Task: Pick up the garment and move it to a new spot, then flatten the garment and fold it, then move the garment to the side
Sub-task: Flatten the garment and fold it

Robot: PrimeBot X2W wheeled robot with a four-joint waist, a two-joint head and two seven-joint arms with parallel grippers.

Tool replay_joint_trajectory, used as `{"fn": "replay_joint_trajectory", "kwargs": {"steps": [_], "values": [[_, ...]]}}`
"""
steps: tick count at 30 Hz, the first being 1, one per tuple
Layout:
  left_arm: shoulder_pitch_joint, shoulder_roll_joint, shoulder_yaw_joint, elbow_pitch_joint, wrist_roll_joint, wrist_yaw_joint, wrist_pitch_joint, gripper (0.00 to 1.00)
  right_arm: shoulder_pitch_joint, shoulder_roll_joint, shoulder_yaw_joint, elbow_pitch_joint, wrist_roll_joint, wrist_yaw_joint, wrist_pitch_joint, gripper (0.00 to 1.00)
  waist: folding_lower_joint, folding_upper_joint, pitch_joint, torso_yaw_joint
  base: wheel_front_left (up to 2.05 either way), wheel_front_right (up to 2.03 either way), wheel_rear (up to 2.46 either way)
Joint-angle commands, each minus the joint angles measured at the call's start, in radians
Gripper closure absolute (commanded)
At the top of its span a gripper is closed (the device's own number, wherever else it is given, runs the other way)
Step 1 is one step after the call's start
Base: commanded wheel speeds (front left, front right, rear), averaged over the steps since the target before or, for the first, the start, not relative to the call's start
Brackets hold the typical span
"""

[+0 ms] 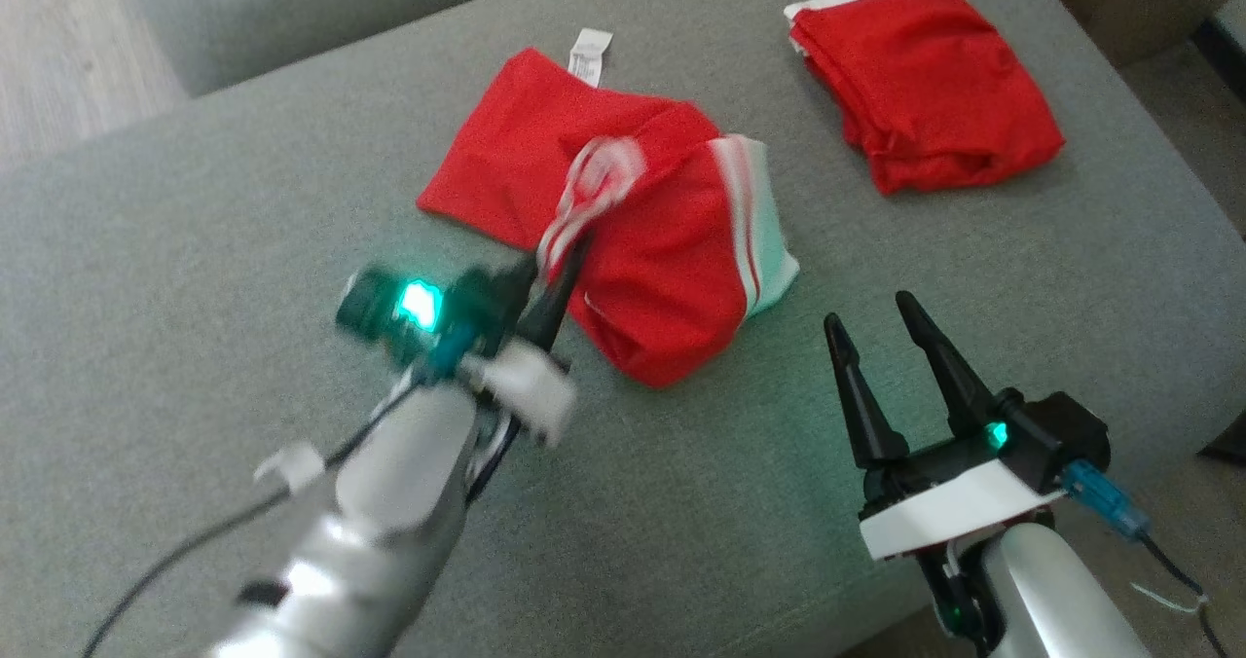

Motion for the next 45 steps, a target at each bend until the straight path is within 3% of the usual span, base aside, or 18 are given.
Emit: {"fn": "replay_joint_trajectory", "kwargs": {"steps": [1,7,11,15,18,23,32,33,34,35,41,45], "values": [[-0.104,0.005,0.014,-0.071,-0.003,-0.004,-0.012,1.0,-0.004,0.005,0.019,-0.029,0.003,-0.001,-0.006,0.0,0.0,0.0,-0.025,-0.008,0.0,0.0,0.0],[-0.285,0.005,-0.024,-0.166,-0.04,-0.014,-0.012,1.0,0.005,0.013,0.041,-0.027,0.002,-0.001,-0.006,0.0,0.0,0.0,-0.067,-0.055,0.0,0.0,0.0],[-0.442,0.005,0.002,-0.177,-0.089,-0.018,-0.012,1.0,0.008,0.018,0.037,-0.027,0.006,-0.001,-0.006,0.0,0.0,0.0,-0.077,-0.076,0.0,0.0,0.0],[-0.587,0.012,0.05,-0.17,-0.088,-0.008,-0.012,1.0,0.014,0.024,0.017,-0.037,-0.003,-0.001,-0.006,0.0,0.0,0.0,-0.079,-0.06,0.0,0.0,0.0],[-0.608,0.03,0.072,-0.156,-0.095,-0.004,-0.012,1.0,0.018,0.028,0.006,-0.042,-0.01,-0.001,-0.006,0.0,0.0,0.0,-0.083,-0.04,0.0,0.0,0.0],[-0.46,0.09,0.144,-0.166,-0.154,0.027,-0.012,1.0,0.032,0.029,-0.009,-0.055,-0.019,-0.001,-0.006,0.0,0.0,0.0,-0.084,0.037,0.0,0.0,0.0],[0.099,0.169,0.277,-0.302,-0.208,0.116,-0.013,1.0,0.027,0.002,-0.038,-0.075,-0.024,-0.001,-0.006,0.0,0.0,0.0,-0.027,0.177,0.0,0.0,0.0],[0.143,0.167,0.296,-0.316,-0.207,0.124,-0.013,0.86,0.026,-0.002,-0.041,-0.075,-0.023,-0.001,-0.006,0.0,0.0,0.0,-0.023,0.19,0.0,0.0,0.0],[0.181,0.166,0.312,-0.329,-0.201,0.133,-0.013,0.25,0.025,-0.005,-0.041,-0.075,-0.022,-0.001,-0.006,0.0,0.0,0.0,-0.02,0.2,0.0,0.0,0.0],[0.213,0.165,0.328,-0.341,-0.195,0.14,-0.013,0.0,0.024,-0.009,-0.04,-0.074,-0.022,-0.001,-0.006,0.0,0.0,0.0,-0.017,0.208,0.0,0.0,0.0],[0.319,0.173,0.373,-0.441,-0.098,0.165,-0.013,0.0,0.01,-0.016,-0.042,-0.079,-0.019,-0.001,-0.006,0.0,0.0,0.0,0.007,0.237,0.0,0.0,0.0],[0.302,0.205,0.308,-0.552,0.054,0.158,-0.013,0.0,0.003,-0.018,-0.031,-0.08,-0.014,-0.001,-0.006,0.0,0.0,0.0,0.024,0.233,0.0,0.0,0.0]]}}
